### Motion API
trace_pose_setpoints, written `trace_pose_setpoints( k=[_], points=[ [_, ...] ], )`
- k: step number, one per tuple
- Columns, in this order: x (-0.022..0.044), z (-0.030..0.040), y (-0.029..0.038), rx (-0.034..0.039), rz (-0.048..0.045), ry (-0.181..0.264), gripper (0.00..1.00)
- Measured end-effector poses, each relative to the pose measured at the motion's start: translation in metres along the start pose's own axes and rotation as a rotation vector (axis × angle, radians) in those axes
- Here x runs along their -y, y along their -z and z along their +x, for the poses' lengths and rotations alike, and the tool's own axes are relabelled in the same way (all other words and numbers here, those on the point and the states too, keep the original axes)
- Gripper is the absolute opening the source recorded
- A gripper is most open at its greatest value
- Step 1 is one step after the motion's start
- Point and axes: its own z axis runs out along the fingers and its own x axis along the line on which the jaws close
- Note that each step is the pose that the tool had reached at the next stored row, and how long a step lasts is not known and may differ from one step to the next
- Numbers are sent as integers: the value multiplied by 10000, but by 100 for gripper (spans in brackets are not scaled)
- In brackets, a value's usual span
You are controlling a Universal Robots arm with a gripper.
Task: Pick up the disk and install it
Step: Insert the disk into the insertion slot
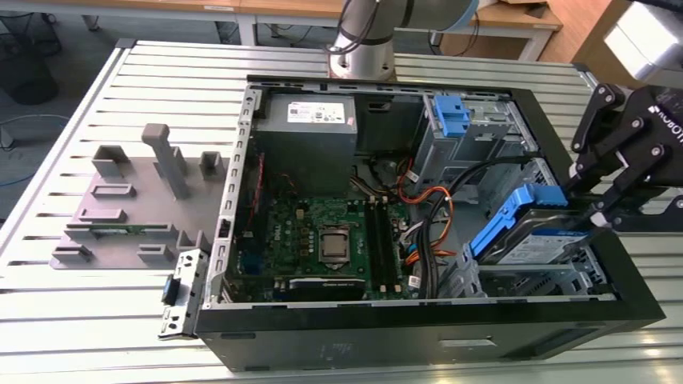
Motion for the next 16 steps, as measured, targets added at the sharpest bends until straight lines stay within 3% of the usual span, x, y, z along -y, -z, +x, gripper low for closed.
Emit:
trace_pose_setpoints(
  k=[7, 12, 16],
  points=[
    [10, 6, -119, -2, 0, 0, 35],
    [11, 7, -134, -2, 0, 0, 35],
    [15, 10, -185, -10, 0, -1, 35]
  ],
)
